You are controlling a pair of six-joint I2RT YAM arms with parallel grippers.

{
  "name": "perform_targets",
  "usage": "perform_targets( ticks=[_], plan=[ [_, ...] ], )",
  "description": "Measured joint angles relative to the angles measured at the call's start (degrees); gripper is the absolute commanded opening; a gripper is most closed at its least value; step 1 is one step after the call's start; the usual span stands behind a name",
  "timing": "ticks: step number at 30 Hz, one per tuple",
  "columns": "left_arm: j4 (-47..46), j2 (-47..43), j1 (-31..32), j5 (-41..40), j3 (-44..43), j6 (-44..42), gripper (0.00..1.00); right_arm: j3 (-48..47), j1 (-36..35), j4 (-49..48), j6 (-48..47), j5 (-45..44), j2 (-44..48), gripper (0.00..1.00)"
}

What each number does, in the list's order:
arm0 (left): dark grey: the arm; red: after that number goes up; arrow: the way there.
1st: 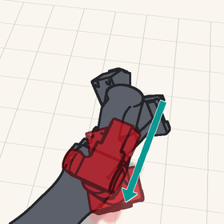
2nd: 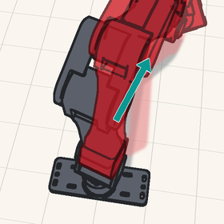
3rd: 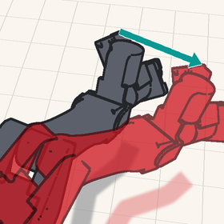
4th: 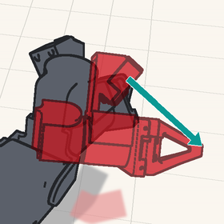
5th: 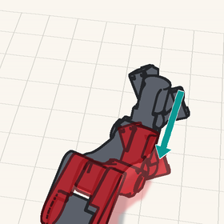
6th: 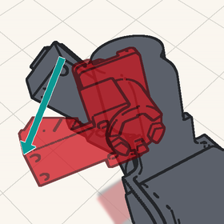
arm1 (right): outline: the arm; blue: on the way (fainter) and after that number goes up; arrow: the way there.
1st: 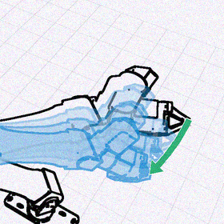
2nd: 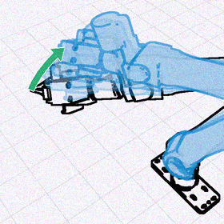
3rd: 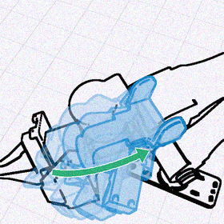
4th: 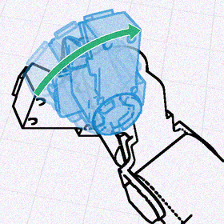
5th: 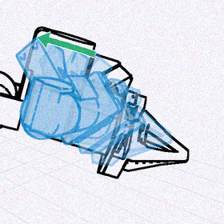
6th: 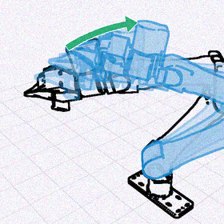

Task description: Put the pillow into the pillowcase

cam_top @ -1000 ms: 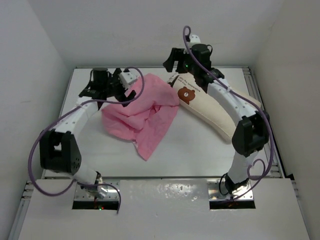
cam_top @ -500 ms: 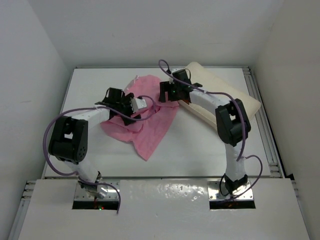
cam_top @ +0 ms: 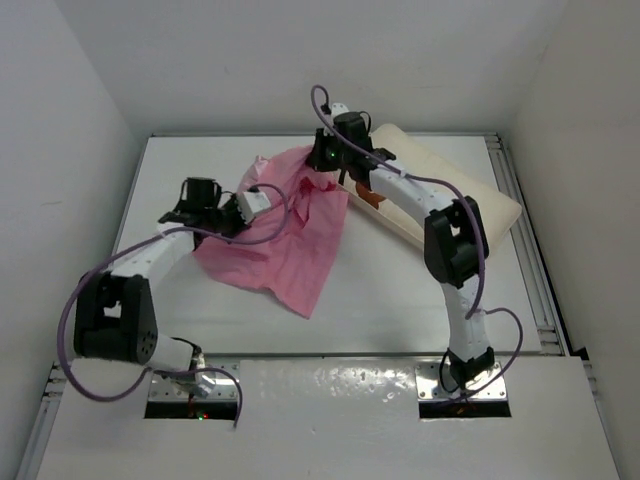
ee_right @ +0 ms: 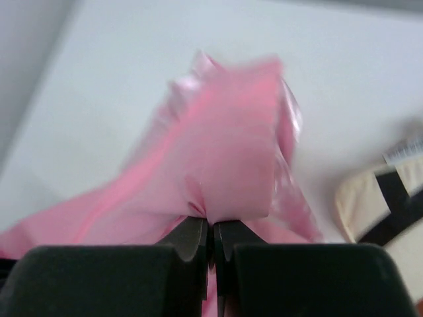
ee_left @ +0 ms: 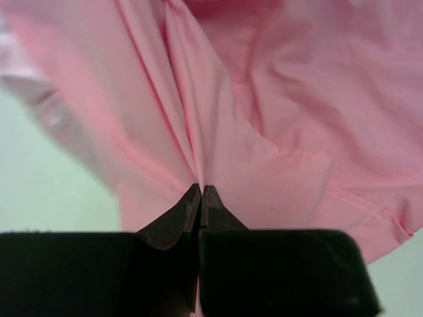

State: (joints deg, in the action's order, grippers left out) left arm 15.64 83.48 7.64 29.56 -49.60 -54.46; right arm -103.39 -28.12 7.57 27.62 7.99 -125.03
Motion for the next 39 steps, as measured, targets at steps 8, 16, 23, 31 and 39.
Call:
perform_targets(
  ticks=[8,16,23,31,39],
  plan=[
    [1.97,-8.83,-7.28,3.39,-2.6,15.56,0.59,-18.14,-4.39,-2.73,6.25,-1.09,-2.56,0.72],
    [-2.47,-4.2,2.16,-4.79,-5.18,22.97,0.79,-16.11,1.44,6.56,8.98,-5.03,-7.96,0.99],
    [-5.14,2.49,15.58,-10.23,-8.92,13.46,0.78,3.45,12.31,17.14,1.14,-15.28,6.97,0.64],
    [-12.31,13.73,14.75,-20.92,-9.4,13.75,0.93,20.46,8.74,14.73,-20.31,-26.38,22.62,0.99],
    [-14.6,17.46,14.75,-22.73,-8.87,12.94,0.14,32.28,4.92,13.99,-32.33,-26.77,16.28,0.99]
  ],
)
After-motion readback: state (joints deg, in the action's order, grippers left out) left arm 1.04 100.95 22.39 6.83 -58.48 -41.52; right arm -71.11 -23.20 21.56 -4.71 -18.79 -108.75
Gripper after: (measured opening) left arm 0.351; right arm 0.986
